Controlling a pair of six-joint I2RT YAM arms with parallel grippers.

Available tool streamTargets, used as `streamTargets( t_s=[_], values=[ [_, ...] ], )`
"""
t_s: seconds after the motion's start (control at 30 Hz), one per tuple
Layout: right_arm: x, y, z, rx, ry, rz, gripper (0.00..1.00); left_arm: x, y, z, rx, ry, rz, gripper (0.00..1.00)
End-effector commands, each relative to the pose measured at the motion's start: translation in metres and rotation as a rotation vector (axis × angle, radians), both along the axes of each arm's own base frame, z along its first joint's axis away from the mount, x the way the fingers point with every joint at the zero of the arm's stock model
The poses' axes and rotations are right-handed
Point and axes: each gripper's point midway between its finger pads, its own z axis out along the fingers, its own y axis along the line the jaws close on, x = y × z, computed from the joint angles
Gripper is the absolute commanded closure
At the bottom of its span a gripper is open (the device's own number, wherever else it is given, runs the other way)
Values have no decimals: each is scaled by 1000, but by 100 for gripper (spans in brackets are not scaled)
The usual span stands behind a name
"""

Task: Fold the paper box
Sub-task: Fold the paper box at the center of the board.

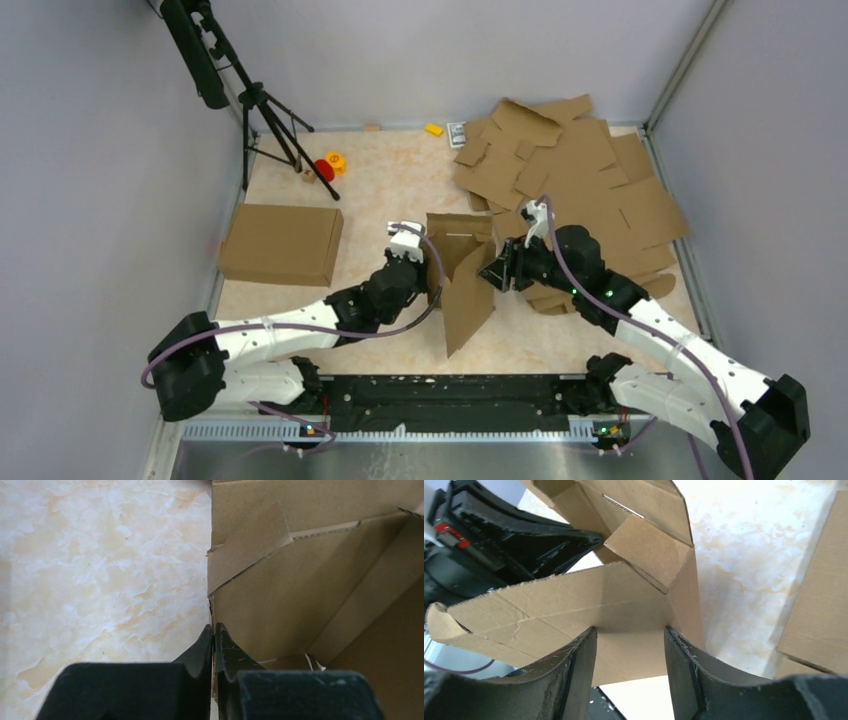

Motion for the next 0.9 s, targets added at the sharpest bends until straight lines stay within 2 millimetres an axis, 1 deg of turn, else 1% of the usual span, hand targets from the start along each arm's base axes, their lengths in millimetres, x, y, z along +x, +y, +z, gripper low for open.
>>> streamTargets(
  t_s=[0.0,0.1,0.13,0.2,0.33,0.43,0.47,0.5,0.57,0.6,0.7,0.8,0.87],
  values=[
    [21,2,10,-9,-158,-22,50,-7,-15,32,-132,-71,-81,98],
    [27,1,11,-11,-195,-37,50,-7,-14,36,-133,-93,-85,98],
    [31,3,17,4,-222,-43,50,-6,-14,39,-138,-101,-75,98],
    [36,3,23,7,-245,-59,50,-2,-12,43,-136,-121,-57,98],
    [44,-8,29,-25,-261,-126,52,3,-11,52,-110,-148,-49,98],
    [41,-22,9,-80,-212,-171,51,3,-10,48,-98,-154,-52,98],
    [39,-26,5,-86,-206,-178,47,3,-11,48,-98,-162,-56,98],
    [37,-30,-2,-91,-197,-189,41,3,-11,46,-91,-169,-62,99],
    [34,-35,-14,-90,-181,-194,24,2,-12,42,-74,-189,-87,99],
    [35,-34,-16,-86,-180,-190,21,1,-14,41,-64,-203,-106,99],
    [34,-26,-20,-82,-185,-133,17,0,-20,39,-33,-234,-152,100],
    [32,-15,-13,-37,-238,-72,13,-2,-23,38,-19,-272,-203,100],
    [28,-13,-8,-5,-293,-42,9,-1,-22,35,-24,-286,-224,100]
  ],
)
